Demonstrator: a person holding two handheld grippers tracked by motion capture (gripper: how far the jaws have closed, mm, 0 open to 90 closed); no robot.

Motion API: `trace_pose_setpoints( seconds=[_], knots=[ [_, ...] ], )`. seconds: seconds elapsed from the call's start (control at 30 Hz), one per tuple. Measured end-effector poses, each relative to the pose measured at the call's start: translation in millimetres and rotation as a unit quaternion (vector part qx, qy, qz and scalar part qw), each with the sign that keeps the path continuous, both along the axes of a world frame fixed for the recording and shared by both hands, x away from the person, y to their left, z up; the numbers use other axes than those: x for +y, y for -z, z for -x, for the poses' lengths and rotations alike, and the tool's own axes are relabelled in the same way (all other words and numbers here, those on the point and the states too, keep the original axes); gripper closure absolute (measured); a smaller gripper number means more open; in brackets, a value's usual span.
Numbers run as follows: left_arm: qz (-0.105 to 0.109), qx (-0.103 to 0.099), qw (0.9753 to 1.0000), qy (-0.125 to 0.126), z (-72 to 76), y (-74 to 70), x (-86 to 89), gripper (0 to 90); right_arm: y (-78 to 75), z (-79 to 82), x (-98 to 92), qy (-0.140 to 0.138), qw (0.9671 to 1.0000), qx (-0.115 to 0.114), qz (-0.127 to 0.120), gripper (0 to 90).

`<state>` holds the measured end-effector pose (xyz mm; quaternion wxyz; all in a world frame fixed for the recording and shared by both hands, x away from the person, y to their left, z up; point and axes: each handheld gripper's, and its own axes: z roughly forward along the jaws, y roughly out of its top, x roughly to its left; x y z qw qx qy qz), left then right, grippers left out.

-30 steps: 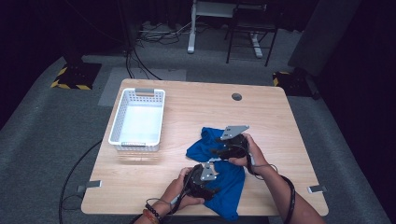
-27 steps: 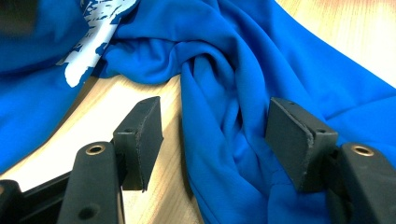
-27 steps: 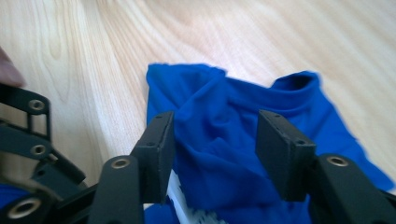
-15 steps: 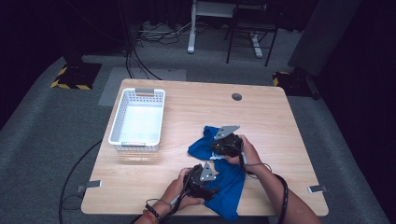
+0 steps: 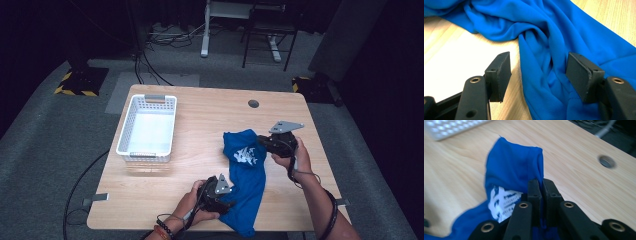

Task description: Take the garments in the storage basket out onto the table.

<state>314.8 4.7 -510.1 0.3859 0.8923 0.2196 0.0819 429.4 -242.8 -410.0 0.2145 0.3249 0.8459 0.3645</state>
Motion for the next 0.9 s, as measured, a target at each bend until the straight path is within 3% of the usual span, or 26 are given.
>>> trace_pose_setpoints(
  seconds=[0.1,0.27,0.43,0.47,0.53,0.63,0.7,0.77,0.8,0.9],
  knots=[
    [-0.002,0.001,1.0000,-0.001,0.0,-0.5,-0.4,36.7,4.2,-6.5,-19.1,0.049,0.9985,0.010,0.022,85.9],
    [0.000,0.000,1.0000,0.000,0.0,-0.1,-0.1,36.7,19.5,-18.7,-50.4,0.120,0.9899,0.032,0.068,86.0],
    [0.000,0.001,1.0000,-0.010,2.0,-0.2,-1.3,36.4,40.2,-28.8,-77.9,0.157,0.9837,0.058,0.067,86.0],
    [0.003,0.009,1.0000,-0.002,3.9,-0.7,-2.8,36.5,45.0,-30.5,-82.0,0.162,0.9827,0.064,0.064,85.9],
    [0.004,0.022,0.9996,0.017,8.7,-3.3,-7.9,37.0,53.6,-33.8,-89.7,0.165,0.9824,0.071,0.052,85.1],
    [-0.005,0.003,0.9994,0.035,10.4,-11.8,-16.3,32.2,61.6,-35.5,-96.9,0.164,0.9838,0.065,0.031,78.1],
    [-0.006,-0.017,0.9996,0.024,4.6,-22.0,-16.8,32.6,63.1,-34.7,-99.8,0.172,0.9829,0.062,0.023,65.0],
    [0.002,-0.028,0.9996,0.011,-9.3,-30.8,-15.7,32.6,61.6,-31.6,-100.4,0.177,0.9825,0.054,0.015,59.5],
    [0.004,-0.035,0.9994,-0.006,-18.2,-33.8,-16.1,32.9,59.9,-29.2,-99.3,0.172,0.9837,0.051,0.014,55.1],
    [-0.020,-0.057,0.9973,-0.042,-48.1,-36.0,-22.9,34.0,54.4,-20.3,-93.0,0.147,0.9879,0.045,0.016,47.1]
  ],
)
